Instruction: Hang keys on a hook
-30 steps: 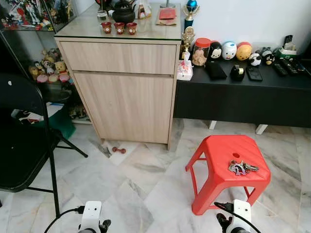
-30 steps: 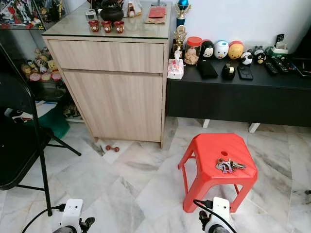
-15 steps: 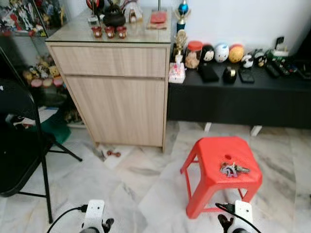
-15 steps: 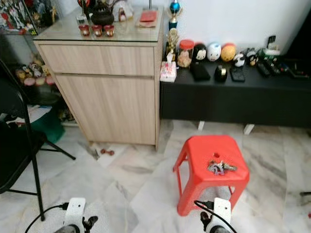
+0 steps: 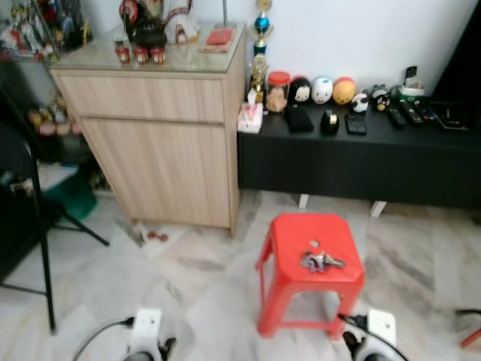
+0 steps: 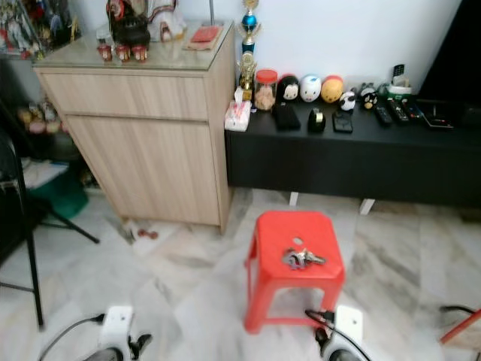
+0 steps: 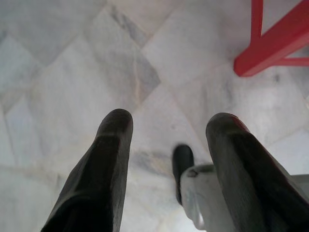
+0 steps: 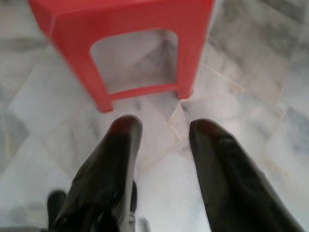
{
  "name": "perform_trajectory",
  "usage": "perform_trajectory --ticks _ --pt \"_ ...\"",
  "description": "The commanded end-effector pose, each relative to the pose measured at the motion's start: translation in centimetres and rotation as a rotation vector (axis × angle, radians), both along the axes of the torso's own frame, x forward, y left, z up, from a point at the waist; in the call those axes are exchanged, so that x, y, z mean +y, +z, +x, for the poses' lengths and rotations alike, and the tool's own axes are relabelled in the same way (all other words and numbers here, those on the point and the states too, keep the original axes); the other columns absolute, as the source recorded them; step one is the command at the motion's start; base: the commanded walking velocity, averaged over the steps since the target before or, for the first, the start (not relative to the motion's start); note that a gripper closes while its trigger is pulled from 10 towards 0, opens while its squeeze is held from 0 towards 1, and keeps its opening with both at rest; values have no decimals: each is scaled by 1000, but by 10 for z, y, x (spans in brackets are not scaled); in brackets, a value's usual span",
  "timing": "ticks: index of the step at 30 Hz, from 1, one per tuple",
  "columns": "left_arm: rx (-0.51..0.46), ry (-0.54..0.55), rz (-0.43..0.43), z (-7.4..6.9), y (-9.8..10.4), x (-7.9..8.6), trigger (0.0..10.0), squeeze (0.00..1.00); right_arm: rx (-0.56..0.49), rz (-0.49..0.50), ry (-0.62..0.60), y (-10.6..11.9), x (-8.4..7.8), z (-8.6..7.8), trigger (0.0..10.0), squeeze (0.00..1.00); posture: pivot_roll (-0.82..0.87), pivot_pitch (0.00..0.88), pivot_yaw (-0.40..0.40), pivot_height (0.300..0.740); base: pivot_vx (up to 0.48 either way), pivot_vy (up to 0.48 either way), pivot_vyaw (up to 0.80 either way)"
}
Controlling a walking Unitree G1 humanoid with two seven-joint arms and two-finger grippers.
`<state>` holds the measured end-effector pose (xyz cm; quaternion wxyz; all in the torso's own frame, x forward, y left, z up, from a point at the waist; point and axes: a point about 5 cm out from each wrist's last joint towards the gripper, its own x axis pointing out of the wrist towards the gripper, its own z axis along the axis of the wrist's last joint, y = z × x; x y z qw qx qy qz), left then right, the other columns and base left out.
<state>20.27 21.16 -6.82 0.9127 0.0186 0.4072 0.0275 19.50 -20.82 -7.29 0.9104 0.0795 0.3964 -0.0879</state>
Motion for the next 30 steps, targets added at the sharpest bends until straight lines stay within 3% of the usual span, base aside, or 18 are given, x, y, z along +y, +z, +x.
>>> perform_trajectory --ticks 1,10,12,14,23,30 --pt "-30 27 -5 2 2 4 10000 0 -53 -17 4 4 0 5 10000 0 119 25 -20 740 0 0 0" --pt "-26 8 0 1 2 3 10000 0 -171 -5 -25 11 0 10 10000 0 106 32 -15 740 0 0 0" --pt "-27 7 0 0 1 3 10000 0 -343 -32 -22 42 5 54 10000 0 109 33 -13 740 0 0 0" --pt "-25 3 6 0 1 3 10000 0 -393 -64 -9 51 9 65 10000 0 106 36 -13 740 0 0 0" --pt "-30 12 7 -1 1 4 10000 0 -460 -78 12 58 13 69 10000 0 107 43 -22 740 0 0 0" --pt "-35 19 8 -3 1 4 10000 0 -548 -172 42 63 12 62 10000 0 101 48 -28 740 0 0 0"
